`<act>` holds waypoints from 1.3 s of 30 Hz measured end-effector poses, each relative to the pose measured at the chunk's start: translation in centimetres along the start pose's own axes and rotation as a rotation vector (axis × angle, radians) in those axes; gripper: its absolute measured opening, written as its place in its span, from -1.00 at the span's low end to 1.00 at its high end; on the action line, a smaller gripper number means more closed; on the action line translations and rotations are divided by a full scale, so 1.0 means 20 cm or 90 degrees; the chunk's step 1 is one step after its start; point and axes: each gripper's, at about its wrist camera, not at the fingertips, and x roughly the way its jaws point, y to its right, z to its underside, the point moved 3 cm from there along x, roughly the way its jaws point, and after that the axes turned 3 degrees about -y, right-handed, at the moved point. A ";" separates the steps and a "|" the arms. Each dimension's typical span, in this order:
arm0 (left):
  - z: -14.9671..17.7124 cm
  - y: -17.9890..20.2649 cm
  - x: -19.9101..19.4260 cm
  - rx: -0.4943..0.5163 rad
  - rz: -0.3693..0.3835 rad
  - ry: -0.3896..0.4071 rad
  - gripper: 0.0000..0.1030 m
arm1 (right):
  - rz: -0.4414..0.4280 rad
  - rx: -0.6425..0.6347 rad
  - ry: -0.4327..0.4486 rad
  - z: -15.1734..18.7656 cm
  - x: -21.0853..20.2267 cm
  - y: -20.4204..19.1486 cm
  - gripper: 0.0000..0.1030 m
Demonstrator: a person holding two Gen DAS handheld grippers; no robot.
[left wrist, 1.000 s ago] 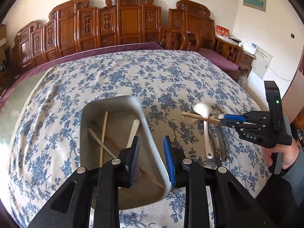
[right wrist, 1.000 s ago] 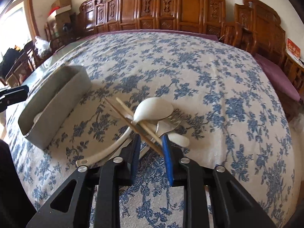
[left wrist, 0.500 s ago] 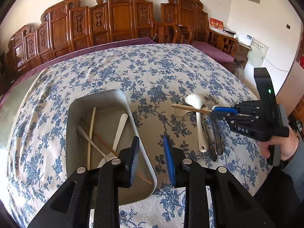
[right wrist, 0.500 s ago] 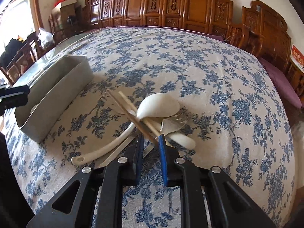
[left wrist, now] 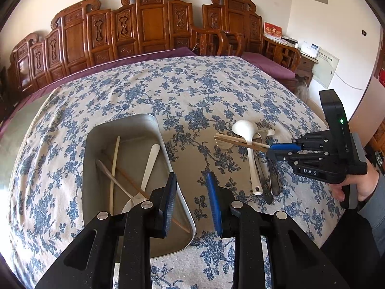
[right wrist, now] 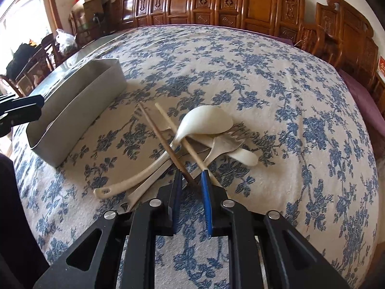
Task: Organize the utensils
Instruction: 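Move the right gripper to the utensil pile and grasp a wooden chopstick, then grasp the white plastic ladle with the left gripper while the right gripper holds the chopstick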
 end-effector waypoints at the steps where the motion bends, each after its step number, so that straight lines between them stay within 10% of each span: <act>1: 0.00 0.00 0.00 0.000 0.001 0.000 -0.52 | -0.001 -0.005 0.000 0.00 0.00 -0.01 -0.64; 18: -0.02 0.12 0.03 0.018 -0.006 -0.014 -0.52 | -0.061 0.011 0.047 -0.01 -0.10 0.00 -0.88; 39: -0.23 0.42 0.53 0.043 0.060 -0.085 -0.52 | 0.020 0.185 0.062 0.03 -0.10 0.40 -0.88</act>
